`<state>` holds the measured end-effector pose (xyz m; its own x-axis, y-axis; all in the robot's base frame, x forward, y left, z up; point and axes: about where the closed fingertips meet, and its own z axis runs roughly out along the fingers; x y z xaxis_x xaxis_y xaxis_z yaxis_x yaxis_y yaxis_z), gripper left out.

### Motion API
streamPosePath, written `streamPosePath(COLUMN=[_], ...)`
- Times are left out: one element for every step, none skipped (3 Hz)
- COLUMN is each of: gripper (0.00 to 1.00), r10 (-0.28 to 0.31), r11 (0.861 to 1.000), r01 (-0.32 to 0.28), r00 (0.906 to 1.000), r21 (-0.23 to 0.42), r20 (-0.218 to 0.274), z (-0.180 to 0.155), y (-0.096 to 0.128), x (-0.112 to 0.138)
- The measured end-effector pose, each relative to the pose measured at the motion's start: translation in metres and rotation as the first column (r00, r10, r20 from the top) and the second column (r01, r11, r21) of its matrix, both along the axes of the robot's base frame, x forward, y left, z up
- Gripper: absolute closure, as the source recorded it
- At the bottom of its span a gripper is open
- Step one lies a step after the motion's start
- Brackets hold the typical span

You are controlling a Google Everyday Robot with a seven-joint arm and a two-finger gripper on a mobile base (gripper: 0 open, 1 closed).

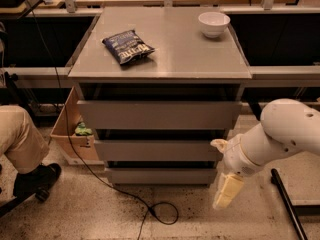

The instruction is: Open middle drawer

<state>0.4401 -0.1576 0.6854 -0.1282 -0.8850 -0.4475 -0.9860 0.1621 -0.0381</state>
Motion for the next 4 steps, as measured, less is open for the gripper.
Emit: streamPosePath(gripper=[0.00, 0.00, 0.00, 0.00], r10=[-0.014, -0.028, -0.043, -0.054], r11=[0.996, 0.987, 0.978, 0.967], r01=[0.011, 0.016, 0.018, 0.017], r00=[0.9994, 0.9971, 0.9924, 0.9892], r21=[0.093, 0.157, 0.209, 0.255], r20=[0.030, 0.071, 0.115, 0.136], z=[-0.050, -0.101, -0.145, -0.179], y=[0.022, 0.041, 0.061, 0.081], x=[0.032, 0.072, 0.112, 0.146])
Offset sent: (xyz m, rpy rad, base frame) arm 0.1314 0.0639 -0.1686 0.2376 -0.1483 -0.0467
